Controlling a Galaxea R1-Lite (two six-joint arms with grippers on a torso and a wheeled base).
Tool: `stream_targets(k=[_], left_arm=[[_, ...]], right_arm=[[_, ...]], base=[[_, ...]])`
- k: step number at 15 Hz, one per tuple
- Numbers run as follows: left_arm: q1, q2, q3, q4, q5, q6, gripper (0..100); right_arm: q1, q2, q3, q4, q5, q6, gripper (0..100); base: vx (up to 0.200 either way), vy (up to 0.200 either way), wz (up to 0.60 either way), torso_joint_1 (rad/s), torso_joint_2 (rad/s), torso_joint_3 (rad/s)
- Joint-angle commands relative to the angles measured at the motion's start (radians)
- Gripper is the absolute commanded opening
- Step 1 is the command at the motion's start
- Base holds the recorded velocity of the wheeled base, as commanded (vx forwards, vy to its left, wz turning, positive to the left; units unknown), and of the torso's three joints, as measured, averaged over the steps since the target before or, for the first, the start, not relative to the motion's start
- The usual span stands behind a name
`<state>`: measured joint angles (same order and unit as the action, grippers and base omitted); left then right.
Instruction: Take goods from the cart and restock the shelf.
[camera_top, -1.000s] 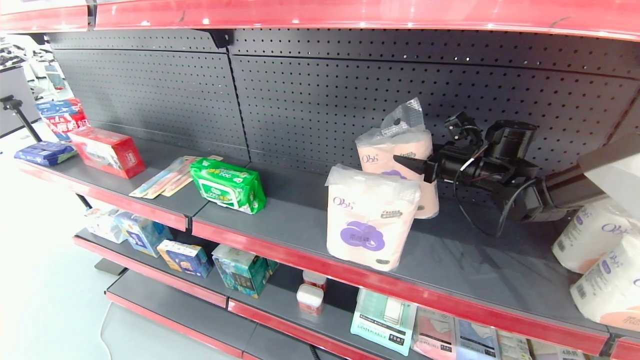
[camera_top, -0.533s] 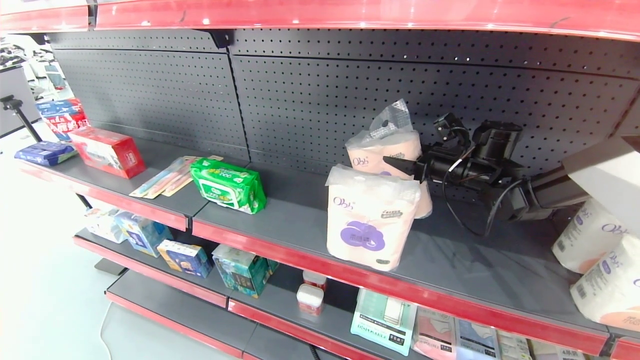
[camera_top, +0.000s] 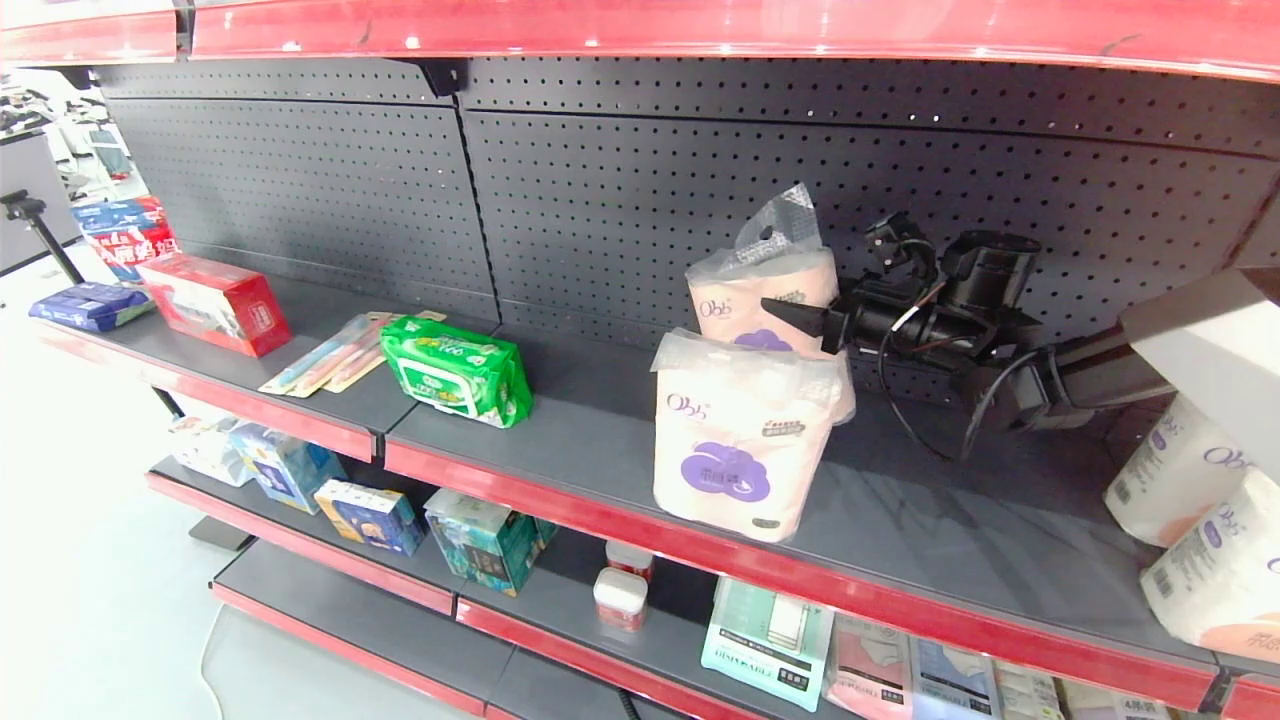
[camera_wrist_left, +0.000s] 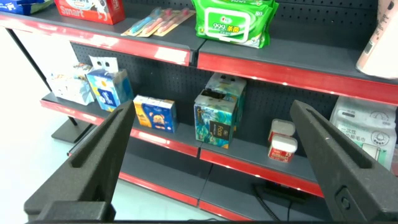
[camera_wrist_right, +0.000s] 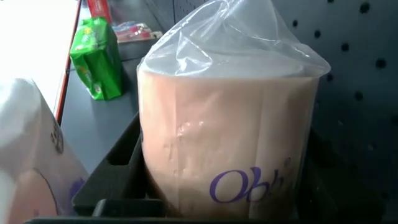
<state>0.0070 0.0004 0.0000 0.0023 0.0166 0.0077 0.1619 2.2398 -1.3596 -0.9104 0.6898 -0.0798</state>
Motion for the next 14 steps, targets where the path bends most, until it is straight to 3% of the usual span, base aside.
stream_targets(k=[1, 7, 14], left_arm=[[0.001, 0.0, 0.0, 0.001, 0.0, 0.0, 100], [0.001, 0.0, 0.0, 0.001, 0.0, 0.0, 100], [0.001, 0.0, 0.0, 0.001, 0.0, 0.0, 100]], right_arm=[[0.008, 0.003, -0.007, -0.001, 0.001, 0.0, 0], [0.018, 0.046, -0.004, -0.004, 0.002, -0.014, 0], [-0.079, 0.015, 0.063, 0.002, 0.048, -0.1, 0]], base=[[0.0, 0.0, 0.0, 0.0, 0.0, 0.0], [0.0, 0.0, 0.0, 0.0, 0.0, 0.0], [0.0, 0.0, 0.0, 0.0, 0.0, 0.0]])
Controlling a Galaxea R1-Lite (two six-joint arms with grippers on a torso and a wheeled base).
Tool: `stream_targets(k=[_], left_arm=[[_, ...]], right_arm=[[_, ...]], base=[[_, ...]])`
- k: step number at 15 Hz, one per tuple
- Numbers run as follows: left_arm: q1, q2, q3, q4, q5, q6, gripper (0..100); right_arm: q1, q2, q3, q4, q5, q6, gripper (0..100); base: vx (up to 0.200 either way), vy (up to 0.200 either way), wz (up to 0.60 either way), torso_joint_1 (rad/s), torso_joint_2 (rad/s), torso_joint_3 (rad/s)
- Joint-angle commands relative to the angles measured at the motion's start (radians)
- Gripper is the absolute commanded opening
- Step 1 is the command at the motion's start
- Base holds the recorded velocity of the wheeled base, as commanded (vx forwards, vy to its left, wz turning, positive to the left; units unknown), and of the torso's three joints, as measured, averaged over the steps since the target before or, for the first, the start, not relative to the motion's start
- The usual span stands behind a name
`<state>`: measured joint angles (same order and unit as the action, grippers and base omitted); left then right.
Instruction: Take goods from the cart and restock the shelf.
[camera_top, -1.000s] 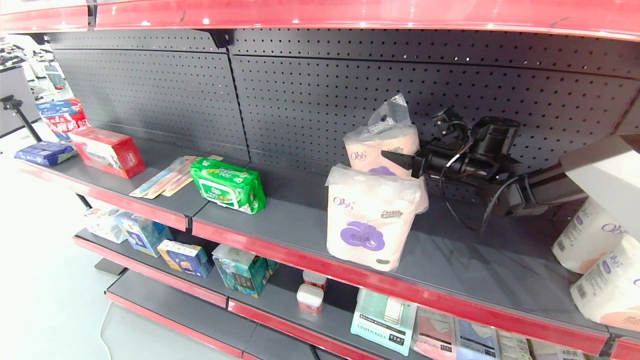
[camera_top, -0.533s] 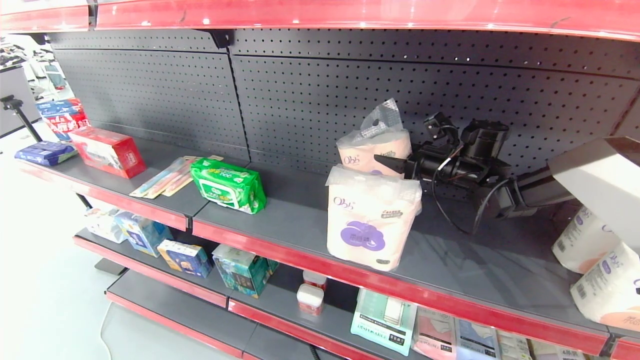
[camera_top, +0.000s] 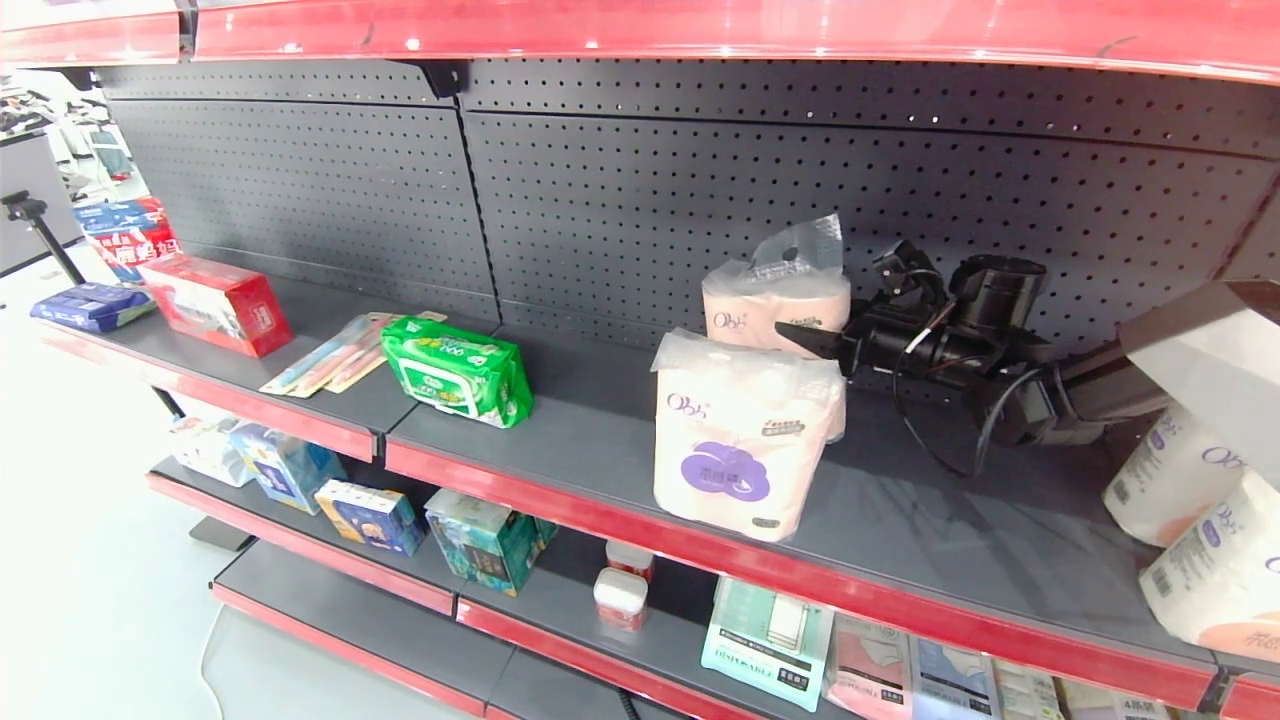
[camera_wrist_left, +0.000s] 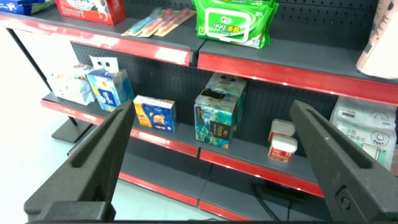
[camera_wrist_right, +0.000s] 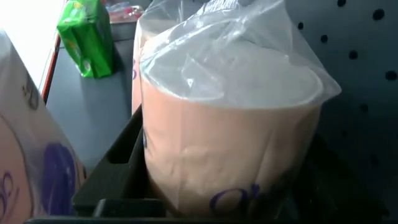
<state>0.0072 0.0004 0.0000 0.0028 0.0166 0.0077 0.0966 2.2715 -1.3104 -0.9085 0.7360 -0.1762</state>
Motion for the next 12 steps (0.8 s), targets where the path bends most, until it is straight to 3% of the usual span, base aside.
stream_targets(k=[1, 7, 12], left_arm=[[0.0, 0.0, 0.0, 0.0, 0.0, 0.0, 100], [-0.001, 0.0, 0.0, 0.0, 0.0, 0.0, 100], [-0.001, 0.0, 0.0, -0.001, 0.0, 0.0, 100]], right_arm=[[-0.024, -0.029, 0.033, 0.0, 0.014, -0.009, 0], [-0.087, -0.092, 0.175, 0.0, 0.105, -0.123, 0], [-0.101, -0.11, 0.197, -0.003, 0.138, -0.138, 0]], base=[[0.0, 0.0, 0.0, 0.0, 0.0, 0.0], [0.0, 0.0, 0.0, 0.0, 0.0, 0.0], [0.0, 0.0, 0.0, 0.0, 0.0, 0.0]])
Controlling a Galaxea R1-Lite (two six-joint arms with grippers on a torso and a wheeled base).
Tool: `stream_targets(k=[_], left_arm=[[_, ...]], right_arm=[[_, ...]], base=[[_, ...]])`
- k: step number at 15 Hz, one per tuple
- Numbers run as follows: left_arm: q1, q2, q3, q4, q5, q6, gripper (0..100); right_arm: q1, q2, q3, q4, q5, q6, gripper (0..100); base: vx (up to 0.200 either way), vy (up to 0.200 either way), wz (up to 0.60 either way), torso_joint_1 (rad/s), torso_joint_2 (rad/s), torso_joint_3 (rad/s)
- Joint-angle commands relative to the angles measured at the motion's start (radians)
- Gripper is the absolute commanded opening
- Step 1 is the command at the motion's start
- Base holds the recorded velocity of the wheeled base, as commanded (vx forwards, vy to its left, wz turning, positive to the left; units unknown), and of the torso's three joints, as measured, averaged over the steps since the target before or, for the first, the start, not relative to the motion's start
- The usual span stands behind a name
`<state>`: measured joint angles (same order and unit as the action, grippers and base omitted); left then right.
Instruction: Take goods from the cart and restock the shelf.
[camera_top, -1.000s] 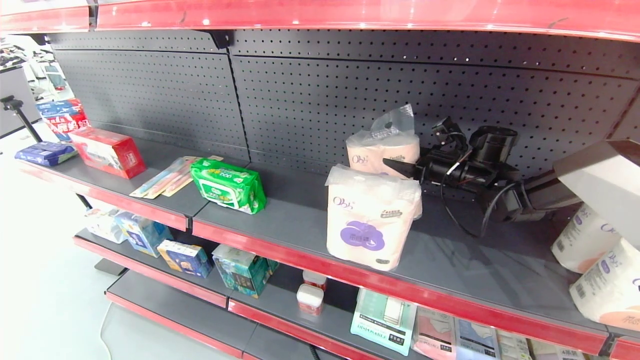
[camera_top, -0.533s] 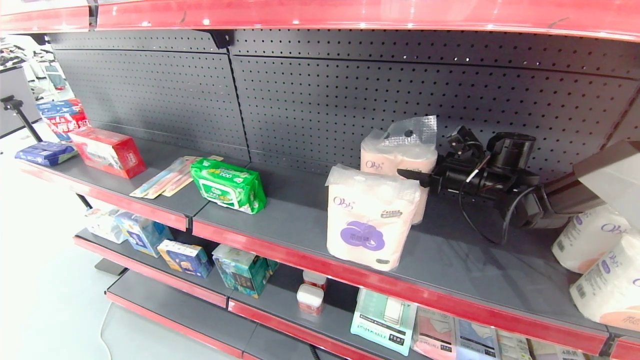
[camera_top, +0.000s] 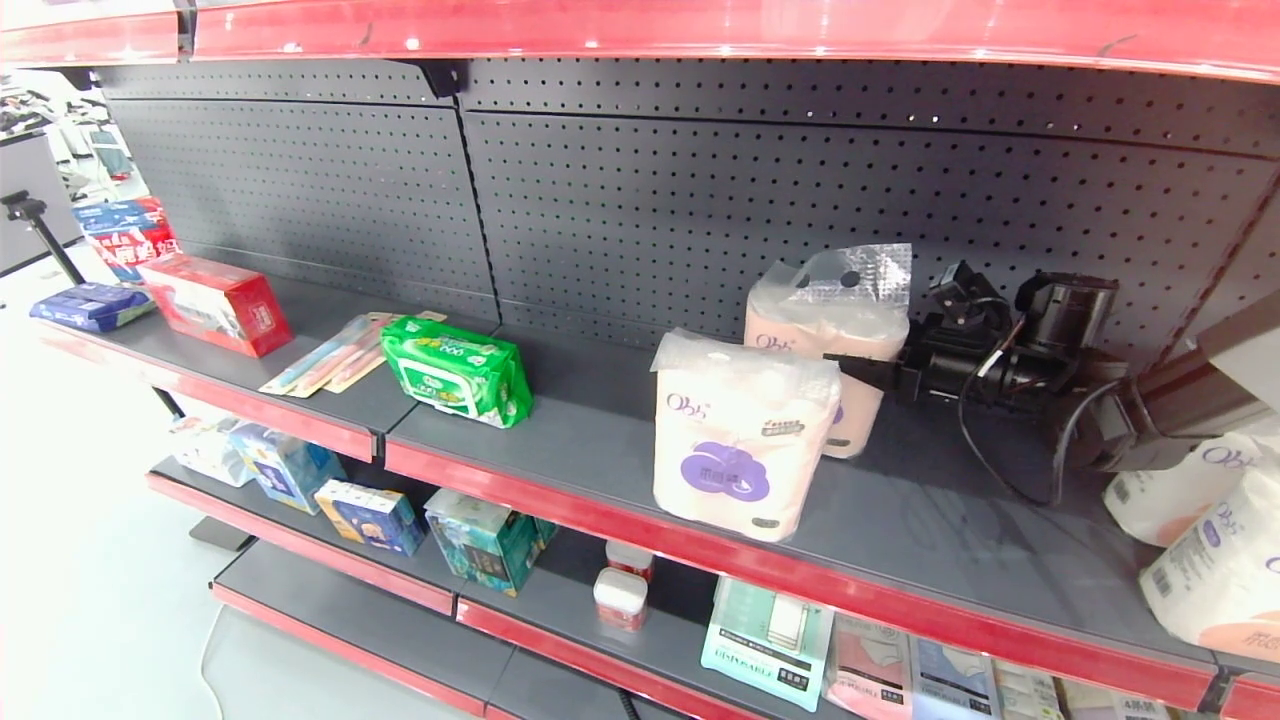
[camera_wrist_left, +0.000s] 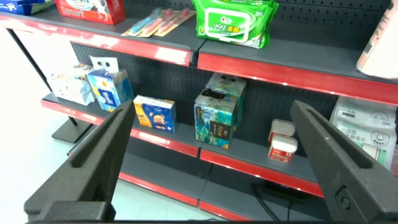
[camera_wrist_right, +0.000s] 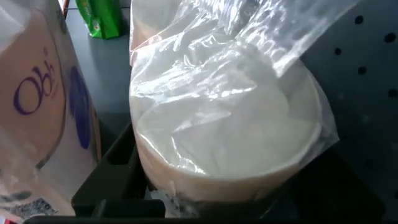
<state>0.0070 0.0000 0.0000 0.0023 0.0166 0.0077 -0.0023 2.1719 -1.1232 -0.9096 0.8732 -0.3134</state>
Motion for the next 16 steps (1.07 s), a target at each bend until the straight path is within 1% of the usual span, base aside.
stream_targets(k=[1, 3, 5, 7, 11, 16], left_arm=[[-0.001, 0.0, 0.0, 0.001, 0.0, 0.0, 100], [-0.001, 0.0, 0.0, 0.001, 0.0, 0.0, 100], [0.001, 0.0, 0.0, 0.001, 0.0, 0.0, 100], [-0.001, 0.0, 0.0, 0.001, 0.0, 0.0, 100], [-0.001, 0.0, 0.0, 0.001, 0.0, 0.0, 100], [0.001, 0.0, 0.0, 0.001, 0.0, 0.0, 100]], right_arm=[[-0.004, -0.014, 0.025, -0.002, 0.003, -0.007, 0], [0.001, -0.015, 0.048, -0.003, 0.006, -0.026, 0], [0.008, -0.02, 0.085, -0.003, 0.035, -0.064, 0], [0.022, -0.02, 0.095, -0.008, 0.036, -0.067, 0], [0.038, -0.012, 0.068, -0.008, 0.036, -0.064, 0], [0.041, -0.004, 0.068, -0.008, 0.038, -0.062, 0]], base=[[0.0, 0.0, 0.0, 0.0, 0.0, 0.0], [0.0, 0.0, 0.0, 0.0, 0.0, 0.0], [0.0, 0.0, 0.0, 0.0, 0.0, 0.0], [0.0, 0.0, 0.0, 0.0, 0.0, 0.0], [0.0, 0.0, 0.0, 0.0, 0.0, 0.0], [0.0, 0.0, 0.0, 0.0, 0.0, 0.0]])
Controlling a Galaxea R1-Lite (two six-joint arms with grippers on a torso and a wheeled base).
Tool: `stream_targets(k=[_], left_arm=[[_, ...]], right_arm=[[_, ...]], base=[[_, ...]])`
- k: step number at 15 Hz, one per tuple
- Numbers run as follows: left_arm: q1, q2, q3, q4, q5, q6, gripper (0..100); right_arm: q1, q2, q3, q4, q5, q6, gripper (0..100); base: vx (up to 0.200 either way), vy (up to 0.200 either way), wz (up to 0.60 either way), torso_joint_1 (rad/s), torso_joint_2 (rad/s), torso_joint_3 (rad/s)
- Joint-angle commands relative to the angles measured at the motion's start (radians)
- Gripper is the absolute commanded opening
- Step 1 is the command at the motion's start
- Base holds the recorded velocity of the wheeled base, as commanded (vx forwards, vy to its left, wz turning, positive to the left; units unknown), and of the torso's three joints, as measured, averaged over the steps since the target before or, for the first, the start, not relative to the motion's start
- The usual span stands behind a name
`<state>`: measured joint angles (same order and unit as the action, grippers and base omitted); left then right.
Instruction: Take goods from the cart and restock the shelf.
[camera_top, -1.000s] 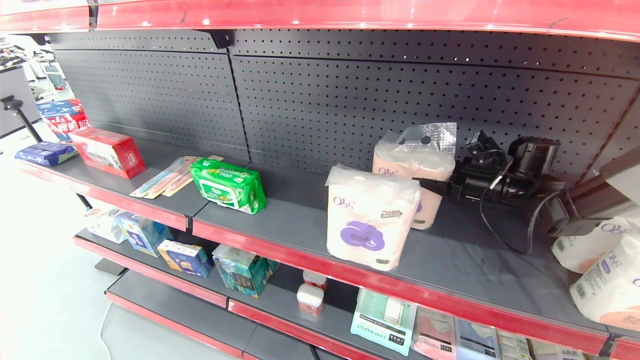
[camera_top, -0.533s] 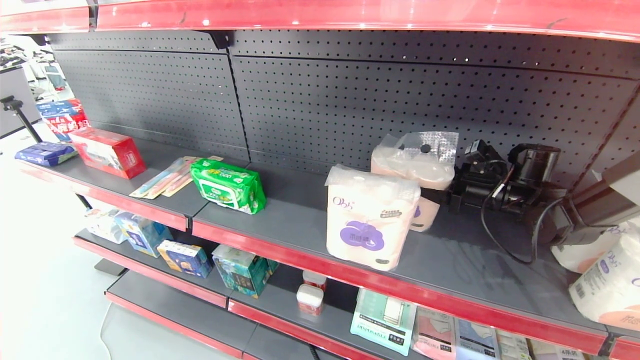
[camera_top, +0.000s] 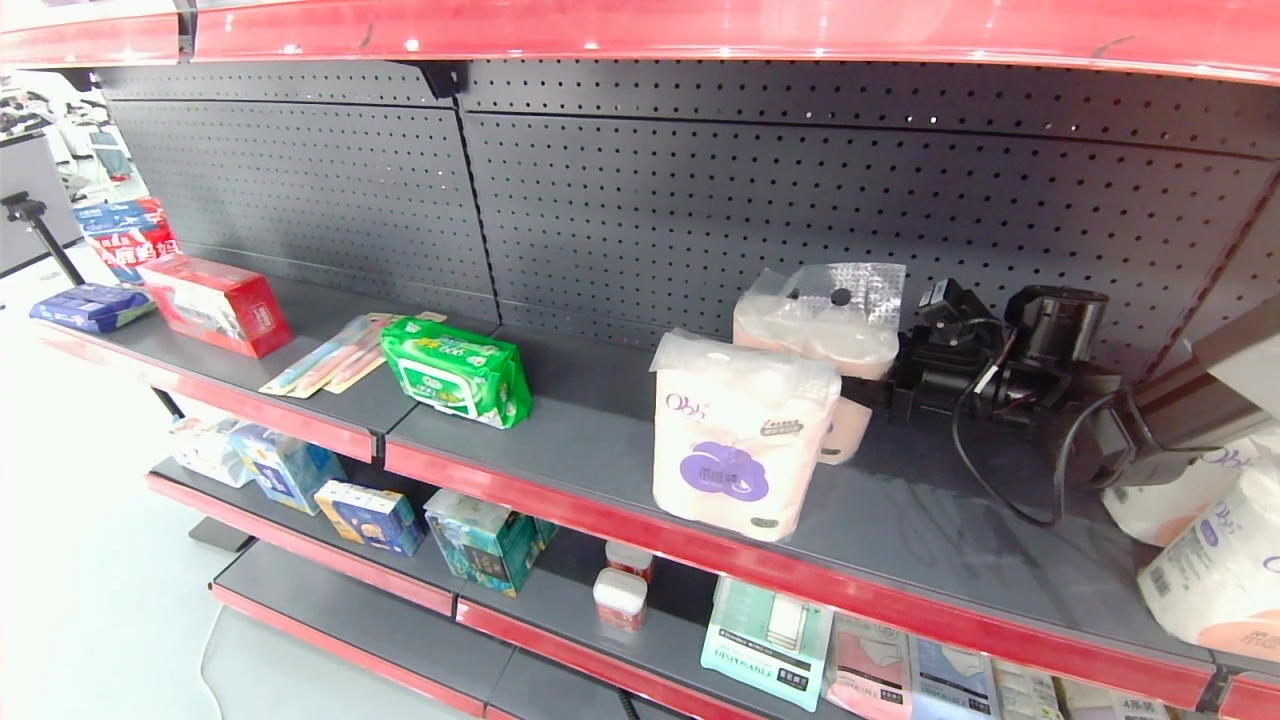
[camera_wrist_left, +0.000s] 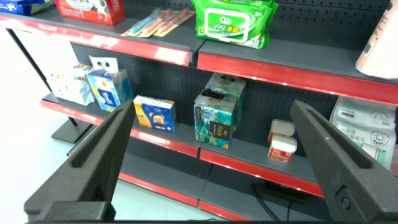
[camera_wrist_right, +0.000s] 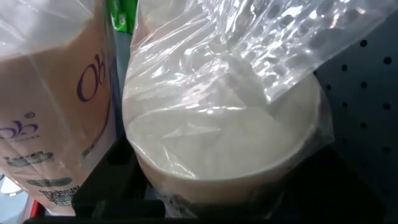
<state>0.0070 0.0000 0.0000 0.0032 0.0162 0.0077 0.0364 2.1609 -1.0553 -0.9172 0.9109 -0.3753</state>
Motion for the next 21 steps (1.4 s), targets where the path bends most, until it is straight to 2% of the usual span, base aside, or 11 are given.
stream_targets(k=[1, 7, 21], left_arm=[[0.001, 0.0, 0.0, 0.0, 0.001, 0.0, 100], [-0.001, 0.0, 0.0, 0.0, 0.001, 0.0, 100], [0.001, 0.0, 0.0, -0.002, 0.001, 0.0, 100]], right_arm=[[0.002, 0.011, 0.0, 0.0, 0.0, -0.001, 0], [0.042, 0.028, -0.04, -0.002, 0.014, 0.012, 0], [0.028, 0.024, -0.043, 0.011, 0.016, 0.013, 0]], base=[[0.0, 0.0, 0.0, 0.0, 0.0, 0.0], [0.0, 0.0, 0.0, 0.0, 0.0, 0.0], [0.0, 0.0, 0.0, 0.0, 0.0, 0.0]])
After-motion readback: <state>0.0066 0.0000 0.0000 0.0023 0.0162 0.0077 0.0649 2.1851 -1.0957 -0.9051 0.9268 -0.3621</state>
